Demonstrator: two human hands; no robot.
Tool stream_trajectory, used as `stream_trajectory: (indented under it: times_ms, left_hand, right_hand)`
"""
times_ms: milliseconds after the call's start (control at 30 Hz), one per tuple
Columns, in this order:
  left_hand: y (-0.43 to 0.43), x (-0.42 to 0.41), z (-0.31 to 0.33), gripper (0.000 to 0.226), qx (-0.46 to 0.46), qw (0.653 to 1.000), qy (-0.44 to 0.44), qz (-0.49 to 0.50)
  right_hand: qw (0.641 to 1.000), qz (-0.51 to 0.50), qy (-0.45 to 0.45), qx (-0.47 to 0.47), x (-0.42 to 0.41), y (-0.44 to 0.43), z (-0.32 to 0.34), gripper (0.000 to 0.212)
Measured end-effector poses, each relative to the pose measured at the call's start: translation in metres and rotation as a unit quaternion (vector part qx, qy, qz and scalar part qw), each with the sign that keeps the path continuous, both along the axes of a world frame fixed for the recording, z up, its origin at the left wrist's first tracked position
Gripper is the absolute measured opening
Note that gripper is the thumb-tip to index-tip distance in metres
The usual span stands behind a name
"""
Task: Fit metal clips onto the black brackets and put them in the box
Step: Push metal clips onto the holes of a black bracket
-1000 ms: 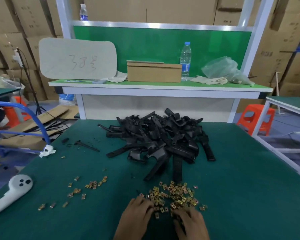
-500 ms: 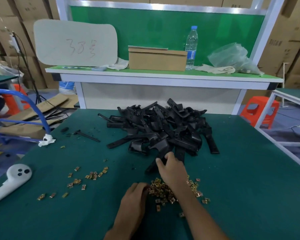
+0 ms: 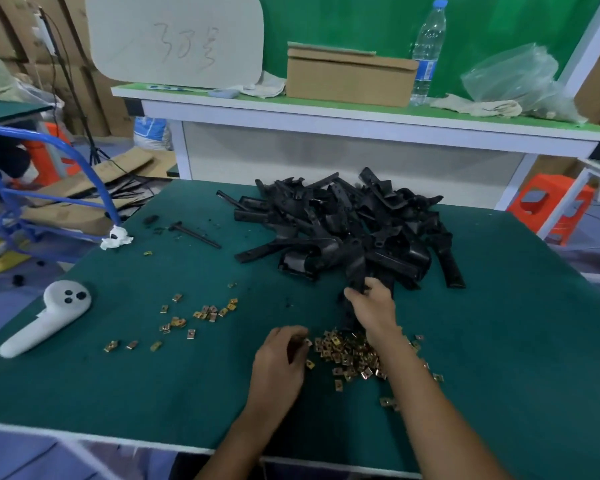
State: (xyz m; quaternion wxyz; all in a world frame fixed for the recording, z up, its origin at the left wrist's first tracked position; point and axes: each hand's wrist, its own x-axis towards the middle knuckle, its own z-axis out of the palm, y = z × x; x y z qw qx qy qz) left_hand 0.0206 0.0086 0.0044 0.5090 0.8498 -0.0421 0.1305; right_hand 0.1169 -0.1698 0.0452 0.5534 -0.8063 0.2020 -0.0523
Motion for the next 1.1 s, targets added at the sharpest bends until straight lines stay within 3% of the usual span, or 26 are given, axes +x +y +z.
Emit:
stream_trajectory:
  times_ms: [200, 500, 633, 833, 1000, 1100]
  left_hand:
    - [0.004, 0.0, 0.004, 0.025, -0.096, 0.994, 0.057, 0.004]
    - [0.008, -0.002, 0.006, 0.029, -0.126, 0.99, 0.061, -0.002]
    - [0.007, 0.001, 0.009, 0.021, -0.168, 0.982, 0.085, -0.007]
    - [0.011, -0.001, 0.028, 0.014, -0.252, 0.961, 0.105, -0.037]
    - [0.004, -0.005, 0.044, 0.015, -0.328, 0.926, 0.149, -0.111]
    - [0.004, -0.006, 0.05, 0.019, -0.386, 0.895, 0.176, -0.137]
  right_hand:
    - [0.988, 0.007, -0.06, 0.143, -0.072, -0.012, -0.014, 0.033]
    - [0.986, -0.002, -0.131, 0.098, -0.172, -0.004, -0.026, 0.037]
    - [0.988, 0.021, -0.139, 0.061, -0.164, -0.004, -0.023, 0.035]
    - [0.989, 0.05, -0.139, 0.0, -0.152, -0.005, -0.03, 0.054]
    - [0.989, 0.057, -0.138, -0.007, -0.153, -0.007, -0.034, 0.056]
    - [0.988, 0.066, -0.14, 0.001, -0.154, -0.007, -0.036, 0.04]
